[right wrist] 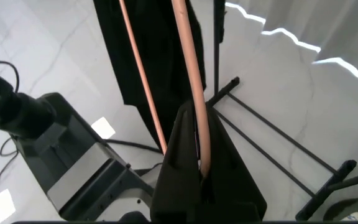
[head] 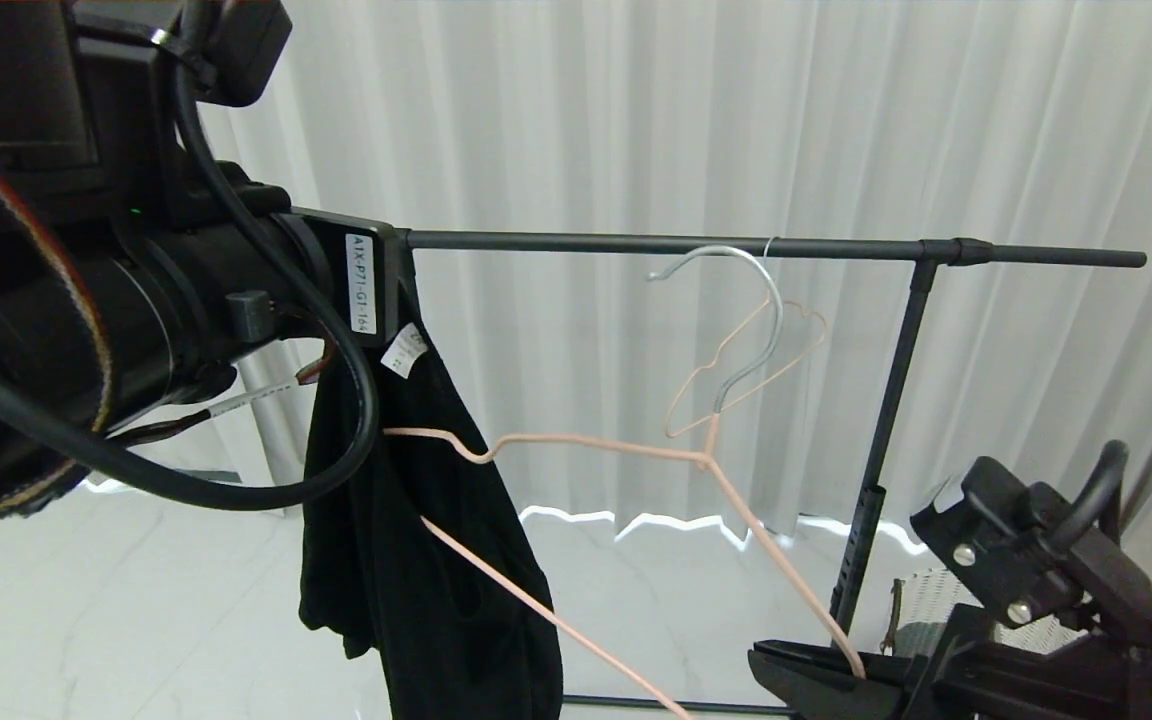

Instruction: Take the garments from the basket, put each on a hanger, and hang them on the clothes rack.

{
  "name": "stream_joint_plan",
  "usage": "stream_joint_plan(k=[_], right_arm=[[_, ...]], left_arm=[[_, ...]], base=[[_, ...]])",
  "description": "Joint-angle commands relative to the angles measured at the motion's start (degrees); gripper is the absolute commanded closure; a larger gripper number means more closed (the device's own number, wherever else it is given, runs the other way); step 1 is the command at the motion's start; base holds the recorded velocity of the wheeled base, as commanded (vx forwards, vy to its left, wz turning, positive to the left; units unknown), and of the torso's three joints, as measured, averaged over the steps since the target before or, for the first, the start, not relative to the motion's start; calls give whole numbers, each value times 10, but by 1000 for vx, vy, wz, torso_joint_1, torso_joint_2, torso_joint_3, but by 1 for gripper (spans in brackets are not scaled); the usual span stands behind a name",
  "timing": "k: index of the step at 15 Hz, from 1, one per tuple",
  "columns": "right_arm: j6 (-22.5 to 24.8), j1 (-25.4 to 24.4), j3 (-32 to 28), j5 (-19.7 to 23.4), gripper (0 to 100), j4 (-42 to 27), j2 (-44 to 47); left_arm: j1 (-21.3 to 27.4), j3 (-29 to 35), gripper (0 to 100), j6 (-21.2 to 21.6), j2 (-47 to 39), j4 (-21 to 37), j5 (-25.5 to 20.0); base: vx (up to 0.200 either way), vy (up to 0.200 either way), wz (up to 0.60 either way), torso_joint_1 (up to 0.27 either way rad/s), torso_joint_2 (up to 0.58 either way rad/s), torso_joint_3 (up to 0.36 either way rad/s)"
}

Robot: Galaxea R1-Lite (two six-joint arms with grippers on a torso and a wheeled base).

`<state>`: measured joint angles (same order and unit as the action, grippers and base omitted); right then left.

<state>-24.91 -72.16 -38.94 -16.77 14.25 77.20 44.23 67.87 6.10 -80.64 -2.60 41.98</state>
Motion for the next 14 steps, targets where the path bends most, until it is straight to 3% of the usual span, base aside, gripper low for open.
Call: stream_joint_plan(k=[1, 3, 5, 9, 14], right_arm=[[1, 16, -13, 2, 100, 2, 0], [2, 19, -32, 15, 100, 2, 7], [10, 18, -32, 68, 100, 2, 9], [15, 23, -37, 75, 100, 0, 46], [14, 41, -38, 65, 100, 0, 17]], left_arm=[[-1, 1, 100, 0, -4, 0, 0], [2, 5, 100, -1, -7, 0, -1], [14, 12, 100, -11, -9, 0, -1], [20, 26, 100, -13, -9, 0, -1], [-79, 23, 100, -13, -12, 31, -1]], base=[[0, 0, 0, 0, 0, 0], [0, 0, 0, 0, 0, 0], [0, 0, 0, 0, 0, 0], [0, 0, 0, 0, 0, 0], [0, 0, 0, 0, 0, 0]])
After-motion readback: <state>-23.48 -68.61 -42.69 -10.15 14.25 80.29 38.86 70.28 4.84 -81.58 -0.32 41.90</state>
